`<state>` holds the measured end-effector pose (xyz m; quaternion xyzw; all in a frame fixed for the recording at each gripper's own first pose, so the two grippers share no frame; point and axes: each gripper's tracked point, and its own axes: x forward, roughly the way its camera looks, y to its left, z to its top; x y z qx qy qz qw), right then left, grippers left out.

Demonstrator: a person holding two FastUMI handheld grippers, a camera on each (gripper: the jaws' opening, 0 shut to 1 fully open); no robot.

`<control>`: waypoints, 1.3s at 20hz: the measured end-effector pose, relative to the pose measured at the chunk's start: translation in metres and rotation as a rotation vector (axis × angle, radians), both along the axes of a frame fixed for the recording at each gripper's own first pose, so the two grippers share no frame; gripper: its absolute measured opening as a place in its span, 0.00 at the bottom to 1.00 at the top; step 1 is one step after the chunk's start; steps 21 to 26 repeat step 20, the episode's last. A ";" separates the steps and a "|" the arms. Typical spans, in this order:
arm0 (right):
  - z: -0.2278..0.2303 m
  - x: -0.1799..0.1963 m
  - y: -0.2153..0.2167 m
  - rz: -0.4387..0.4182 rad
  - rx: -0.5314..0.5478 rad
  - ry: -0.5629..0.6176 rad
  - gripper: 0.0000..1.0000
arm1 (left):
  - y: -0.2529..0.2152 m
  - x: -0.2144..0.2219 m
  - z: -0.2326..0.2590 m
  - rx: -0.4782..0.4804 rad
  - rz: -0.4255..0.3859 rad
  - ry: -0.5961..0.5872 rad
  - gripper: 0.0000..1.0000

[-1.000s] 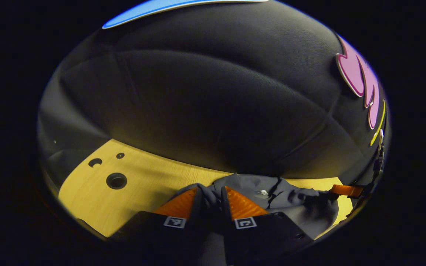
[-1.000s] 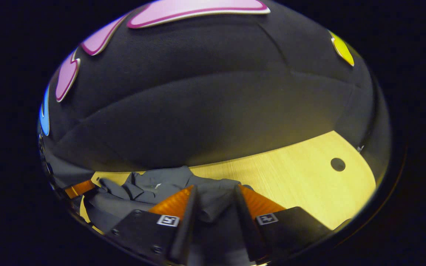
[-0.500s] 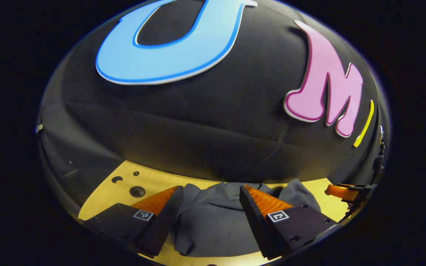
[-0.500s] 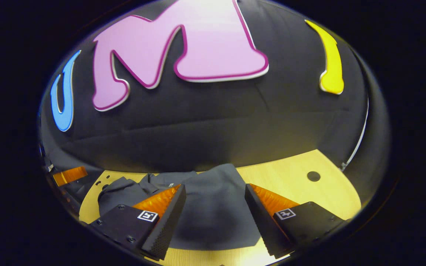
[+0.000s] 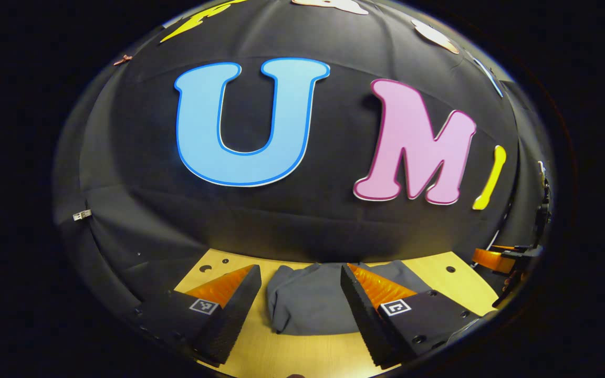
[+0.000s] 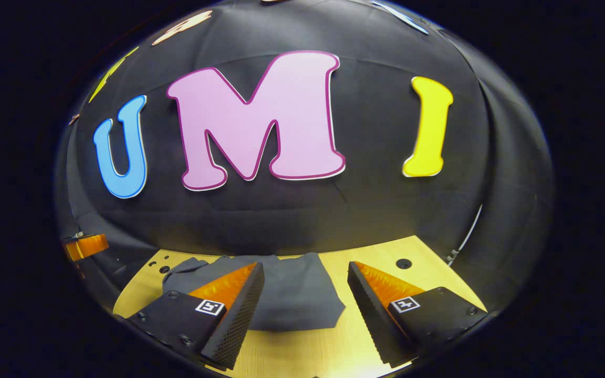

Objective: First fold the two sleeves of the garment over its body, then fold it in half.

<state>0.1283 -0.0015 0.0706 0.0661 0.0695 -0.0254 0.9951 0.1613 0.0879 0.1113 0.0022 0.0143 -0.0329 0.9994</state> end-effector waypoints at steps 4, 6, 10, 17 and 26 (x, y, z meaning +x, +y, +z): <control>-0.006 -0.048 0.003 0.004 0.005 -0.005 0.98 | -0.006 -0.042 0.007 -0.073 -0.029 -0.038 0.96; -0.023 -0.070 0.007 0.022 0.007 0.037 0.98 | 0.001 -0.058 0.002 -0.095 -0.016 -0.048 0.96; -0.041 -0.108 0.017 0.044 -0.011 0.057 0.98 | 0.005 -0.092 -0.020 -0.137 0.009 -0.074 0.96; -0.050 -0.145 0.032 0.071 -0.013 0.056 0.99 | 0.015 -0.143 -0.063 -0.066 0.081 -0.084 0.96; -0.051 -0.153 0.036 0.075 0.000 0.051 0.98 | 0.014 -0.154 -0.073 -0.057 0.102 -0.074 0.96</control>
